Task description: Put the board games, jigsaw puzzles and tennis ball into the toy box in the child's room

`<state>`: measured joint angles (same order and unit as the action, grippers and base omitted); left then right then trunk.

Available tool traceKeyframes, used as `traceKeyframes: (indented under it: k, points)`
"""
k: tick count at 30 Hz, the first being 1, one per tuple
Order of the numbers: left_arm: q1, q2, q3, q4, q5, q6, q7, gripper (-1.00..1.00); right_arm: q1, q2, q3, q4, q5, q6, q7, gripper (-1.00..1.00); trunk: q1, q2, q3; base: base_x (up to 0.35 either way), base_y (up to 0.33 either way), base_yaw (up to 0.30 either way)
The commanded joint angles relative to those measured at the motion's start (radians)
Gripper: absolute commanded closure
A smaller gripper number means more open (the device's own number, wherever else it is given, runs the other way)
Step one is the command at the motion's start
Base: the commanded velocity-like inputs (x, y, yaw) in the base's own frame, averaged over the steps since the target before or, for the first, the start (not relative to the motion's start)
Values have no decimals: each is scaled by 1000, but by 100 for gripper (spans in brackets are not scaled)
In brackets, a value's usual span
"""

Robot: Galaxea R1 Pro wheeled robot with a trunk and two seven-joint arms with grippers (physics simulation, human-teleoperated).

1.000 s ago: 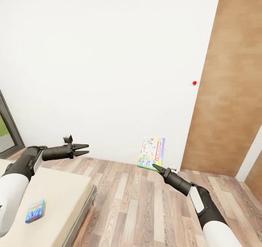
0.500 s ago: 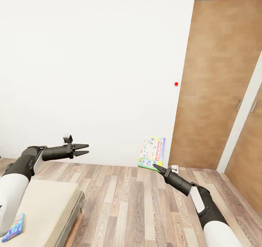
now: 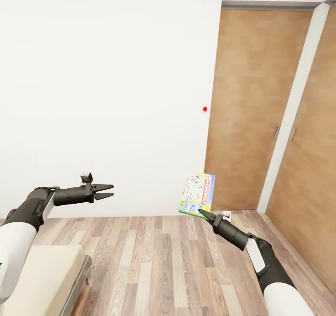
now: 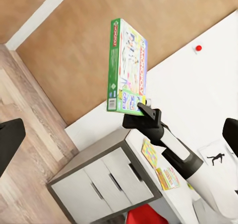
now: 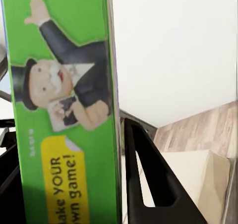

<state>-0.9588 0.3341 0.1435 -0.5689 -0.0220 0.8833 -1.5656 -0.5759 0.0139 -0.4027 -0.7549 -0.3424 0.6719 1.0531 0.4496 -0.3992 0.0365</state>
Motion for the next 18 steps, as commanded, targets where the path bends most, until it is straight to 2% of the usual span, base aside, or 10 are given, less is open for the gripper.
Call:
traceKeyframes:
  k: [1,18]
  points:
    - [0,1,1,0,-3,11,-5,-100,-1,1,-4,0,-4,8,2,100,0,-1,1,0,0,-256]
    - [0,3,2,0,-3,13,-5,-100,-1,0,-4,0,-3,8,3,100,0,-1,16,0,0,-256]
